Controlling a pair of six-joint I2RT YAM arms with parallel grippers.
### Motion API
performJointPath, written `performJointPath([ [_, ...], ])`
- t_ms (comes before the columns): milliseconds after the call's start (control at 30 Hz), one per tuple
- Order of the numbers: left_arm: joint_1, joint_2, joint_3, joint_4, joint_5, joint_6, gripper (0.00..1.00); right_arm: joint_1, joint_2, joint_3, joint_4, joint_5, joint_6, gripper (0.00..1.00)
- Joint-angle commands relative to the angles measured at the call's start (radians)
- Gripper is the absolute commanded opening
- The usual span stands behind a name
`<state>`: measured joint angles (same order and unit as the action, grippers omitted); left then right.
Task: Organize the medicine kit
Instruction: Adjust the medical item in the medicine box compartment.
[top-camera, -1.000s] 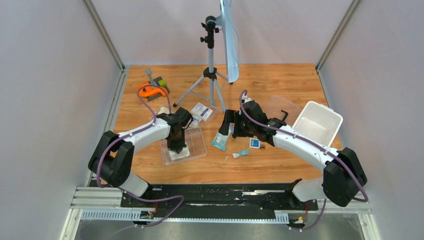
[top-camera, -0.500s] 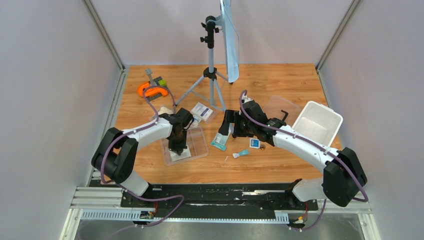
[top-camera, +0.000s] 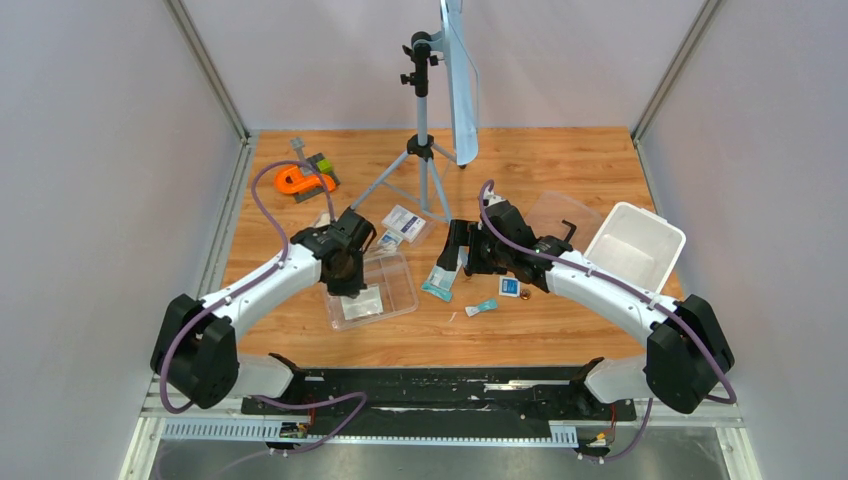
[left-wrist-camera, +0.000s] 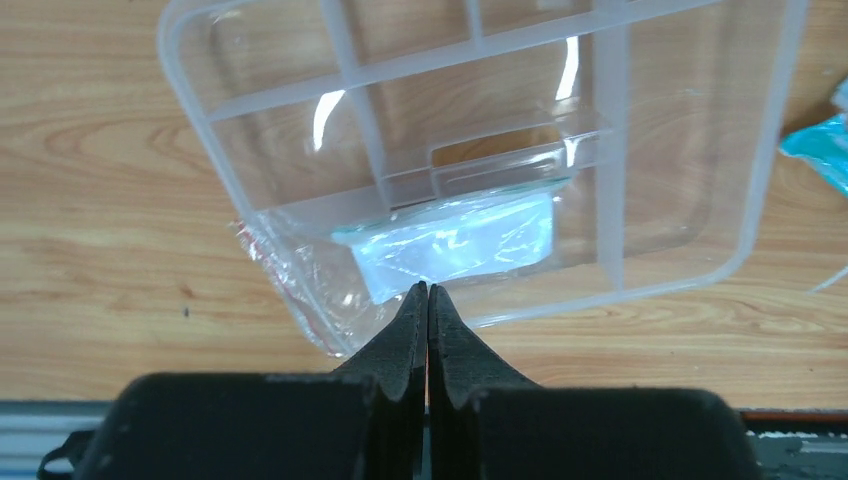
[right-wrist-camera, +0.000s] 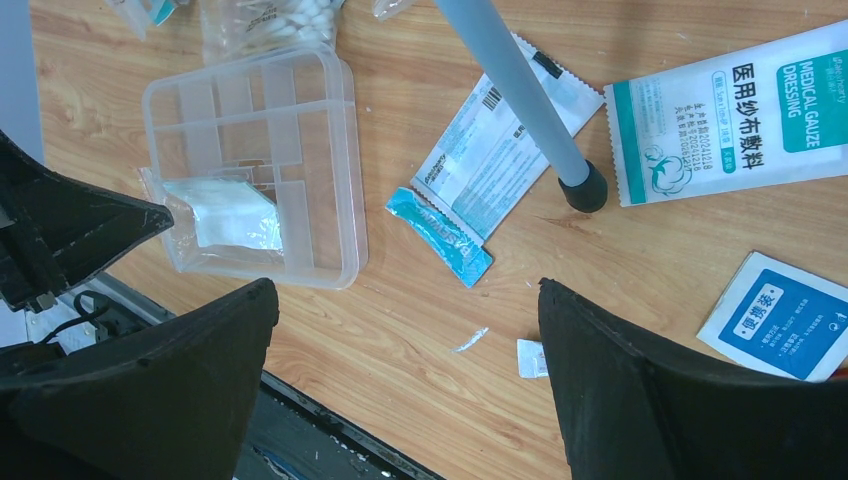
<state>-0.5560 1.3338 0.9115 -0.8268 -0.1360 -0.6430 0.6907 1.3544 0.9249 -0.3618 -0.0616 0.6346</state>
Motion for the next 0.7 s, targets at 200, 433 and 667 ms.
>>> performJointPath([
  [200,-0.002,0.057,-0.049,-0.088,-0.148,-0.191,0.00,-0.004,-0.013,0.013,0.008,-0.004,-0.011,1.00],
  [433,-0.002,0.148,-0.129,0.091,-0.152,-0.176,0.00,-0.003,-0.013,0.017,0.006,-0.007,-0.010,1.00],
  [667,-0.002,0.138,-0.133,0.180,-0.121,-0.127,0.00,-0.003,-0.003,0.027,0.007,-0.018,-0.011,0.99],
])
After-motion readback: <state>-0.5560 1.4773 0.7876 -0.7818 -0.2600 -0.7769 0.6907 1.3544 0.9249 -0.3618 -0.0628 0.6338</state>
